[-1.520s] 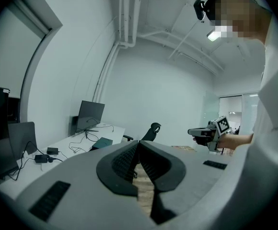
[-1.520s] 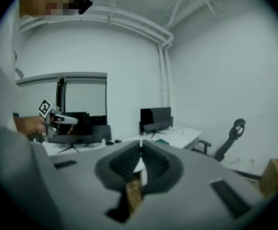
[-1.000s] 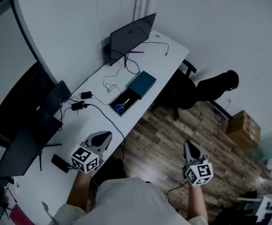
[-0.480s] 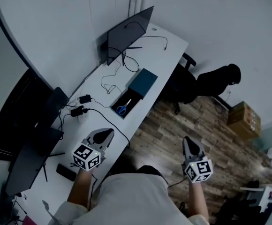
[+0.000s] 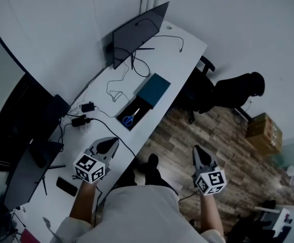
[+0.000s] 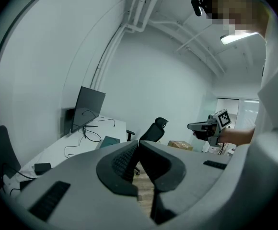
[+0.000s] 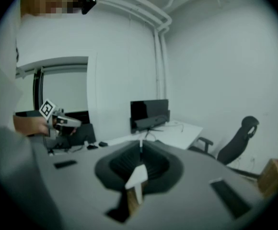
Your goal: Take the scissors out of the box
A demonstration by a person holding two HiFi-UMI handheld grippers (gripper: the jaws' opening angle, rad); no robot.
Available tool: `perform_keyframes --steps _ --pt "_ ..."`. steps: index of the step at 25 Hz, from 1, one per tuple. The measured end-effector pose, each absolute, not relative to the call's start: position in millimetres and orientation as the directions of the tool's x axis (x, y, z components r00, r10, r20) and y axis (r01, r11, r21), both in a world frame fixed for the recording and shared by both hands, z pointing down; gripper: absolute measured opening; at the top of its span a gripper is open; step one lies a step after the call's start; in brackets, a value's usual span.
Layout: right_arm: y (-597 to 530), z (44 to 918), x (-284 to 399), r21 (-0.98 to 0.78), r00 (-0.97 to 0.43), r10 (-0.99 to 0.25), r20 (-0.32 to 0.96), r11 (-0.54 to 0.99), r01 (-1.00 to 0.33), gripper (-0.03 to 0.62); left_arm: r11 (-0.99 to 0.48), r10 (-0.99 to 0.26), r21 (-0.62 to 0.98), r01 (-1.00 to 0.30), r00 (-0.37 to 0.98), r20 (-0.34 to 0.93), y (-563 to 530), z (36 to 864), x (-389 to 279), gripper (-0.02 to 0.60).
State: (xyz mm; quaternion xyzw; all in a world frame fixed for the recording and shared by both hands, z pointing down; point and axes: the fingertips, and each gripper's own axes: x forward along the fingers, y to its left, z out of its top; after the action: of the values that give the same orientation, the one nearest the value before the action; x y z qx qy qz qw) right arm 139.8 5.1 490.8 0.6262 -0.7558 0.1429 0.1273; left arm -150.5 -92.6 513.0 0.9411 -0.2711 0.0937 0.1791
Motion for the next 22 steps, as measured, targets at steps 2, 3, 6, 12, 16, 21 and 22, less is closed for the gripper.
perform_keyframes --steps 2,3,6,12,16,21,22 --pt "-10.7 494.6 147.9 -0.064 -0.213 -0.902 0.375 0.203 -0.977 0.035 -0.774 -0.495 0.284 -0.565 0.821 0.284 -101.4 515.2 -143.3 0.035" --pt "-19.4 496.3 151.0 -0.066 -0.230 -0.898 0.376 0.221 -0.973 0.035 -0.766 -0.505 0.285 -0.576 0.813 0.289 -106.1 516.1 -140.0 0.035" --pt "-48.5 502.8 156.9 -0.068 -0.289 -0.877 0.383 0.285 -0.956 0.035 -0.741 -0.533 0.281 -0.610 0.788 0.308 -120.8 519.7 -129.0 0.035" --pt "-97.2 520.9 169.9 -0.092 -0.405 -0.821 0.402 0.404 -0.910 0.035 -0.684 -0.580 0.270 -0.678 0.730 0.362 -144.7 539.1 -100.4 0.035" --pt "-125.0 533.3 183.0 -0.106 -0.468 -0.782 0.411 0.470 -0.877 0.034 -0.660 -0.606 0.240 -0.711 0.694 0.389 -163.5 550.0 -79.4 0.035" --pt "-151.5 558.9 197.0 -0.134 -0.529 -0.729 0.434 0.528 -0.838 0.035 -0.641 -0.618 0.191 -0.743 0.648 0.446 -185.3 569.4 -56.9 0.037" --pt "-156.0 564.7 198.7 -0.137 -0.540 -0.718 0.439 0.540 -0.830 0.035 -0.637 -0.618 0.182 -0.749 0.638 0.460 -189.5 573.8 -53.5 0.037"
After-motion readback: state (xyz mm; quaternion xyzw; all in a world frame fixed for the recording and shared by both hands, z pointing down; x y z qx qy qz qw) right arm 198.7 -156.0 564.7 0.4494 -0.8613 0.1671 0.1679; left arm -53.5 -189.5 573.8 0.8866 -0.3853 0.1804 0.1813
